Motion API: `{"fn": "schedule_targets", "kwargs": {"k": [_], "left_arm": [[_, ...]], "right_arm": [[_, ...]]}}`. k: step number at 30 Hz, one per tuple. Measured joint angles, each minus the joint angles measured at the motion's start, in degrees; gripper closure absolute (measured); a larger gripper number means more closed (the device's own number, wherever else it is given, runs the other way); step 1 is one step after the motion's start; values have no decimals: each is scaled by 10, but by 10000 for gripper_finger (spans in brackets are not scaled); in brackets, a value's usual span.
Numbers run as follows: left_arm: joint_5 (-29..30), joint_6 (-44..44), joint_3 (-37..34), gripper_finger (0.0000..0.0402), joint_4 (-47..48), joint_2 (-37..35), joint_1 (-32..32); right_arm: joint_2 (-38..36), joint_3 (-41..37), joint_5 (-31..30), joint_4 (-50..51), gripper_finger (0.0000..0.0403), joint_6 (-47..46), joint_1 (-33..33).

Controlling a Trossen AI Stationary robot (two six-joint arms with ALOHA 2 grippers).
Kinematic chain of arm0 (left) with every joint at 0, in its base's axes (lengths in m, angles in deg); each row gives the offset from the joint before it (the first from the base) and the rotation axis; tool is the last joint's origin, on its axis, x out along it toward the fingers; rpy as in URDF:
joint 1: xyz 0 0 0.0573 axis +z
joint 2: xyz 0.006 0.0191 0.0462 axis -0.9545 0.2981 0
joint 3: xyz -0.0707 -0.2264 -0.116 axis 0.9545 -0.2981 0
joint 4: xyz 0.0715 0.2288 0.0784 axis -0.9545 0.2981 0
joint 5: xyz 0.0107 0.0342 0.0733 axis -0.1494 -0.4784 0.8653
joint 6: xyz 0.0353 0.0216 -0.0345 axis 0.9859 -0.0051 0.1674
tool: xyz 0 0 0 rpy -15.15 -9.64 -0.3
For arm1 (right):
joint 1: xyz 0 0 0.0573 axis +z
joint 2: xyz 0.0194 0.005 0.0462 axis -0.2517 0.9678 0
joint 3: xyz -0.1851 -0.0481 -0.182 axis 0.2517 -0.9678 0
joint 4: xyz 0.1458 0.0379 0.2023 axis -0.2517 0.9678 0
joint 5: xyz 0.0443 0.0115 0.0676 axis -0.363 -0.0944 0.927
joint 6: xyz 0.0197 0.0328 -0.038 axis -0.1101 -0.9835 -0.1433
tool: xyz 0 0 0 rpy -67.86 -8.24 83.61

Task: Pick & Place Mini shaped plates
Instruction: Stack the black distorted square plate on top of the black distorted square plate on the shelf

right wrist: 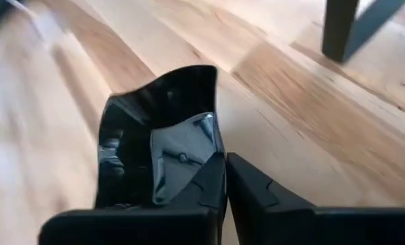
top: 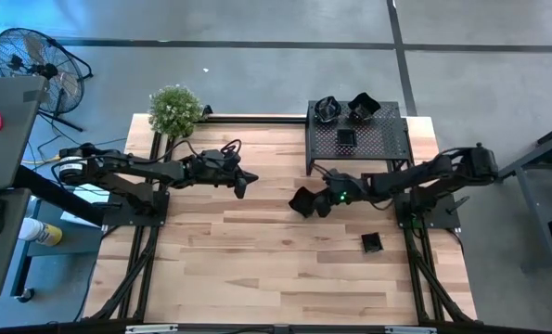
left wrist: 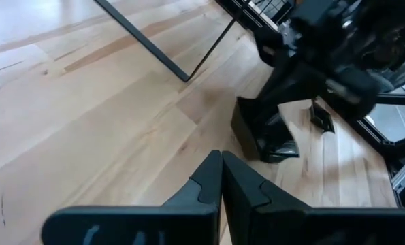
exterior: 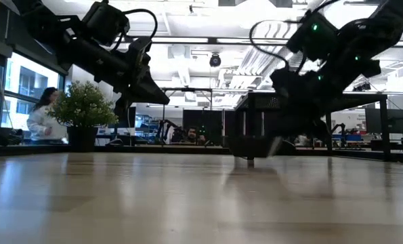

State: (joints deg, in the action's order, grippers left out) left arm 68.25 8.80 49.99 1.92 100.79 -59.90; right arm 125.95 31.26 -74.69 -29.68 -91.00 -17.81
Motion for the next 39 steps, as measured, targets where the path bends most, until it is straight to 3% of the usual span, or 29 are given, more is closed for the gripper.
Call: {"fn": "schedule_targets", "kwargs": {"k": [4, 10, 13, 16, 20, 26, 32, 39], "left_arm": [[10, 2, 0, 401, 1, 0, 0], [25, 2, 0, 401, 2, 0, 0], [26, 2, 0, 401, 2, 0, 0], [28, 2, 0, 401, 2, 0, 0], [29, 2, 0, 401, 1, 0, 0], [29, 7, 0, 401, 1, 0, 0], [28, 7, 0, 401, 1, 0, 0], [19, 2, 0, 401, 1, 0, 0]], "right_arm": [[-47, 0, 16, -1, 384, -14, 0], [-141, 12, 37, 8, 399, -34, 0], [-195, 52, 41, 34, 394, -28, -2], [-237, 120, 25, 123, 394, -7, -25], [-262, 236, 6, 305, 400, 38, -113], [-244, 384, 26, 519, 397, 192, -327], [-179, 447, 89, 566, 400, 333, -501], [-105, 467, 91, 599, 398, 410, -573]]}}
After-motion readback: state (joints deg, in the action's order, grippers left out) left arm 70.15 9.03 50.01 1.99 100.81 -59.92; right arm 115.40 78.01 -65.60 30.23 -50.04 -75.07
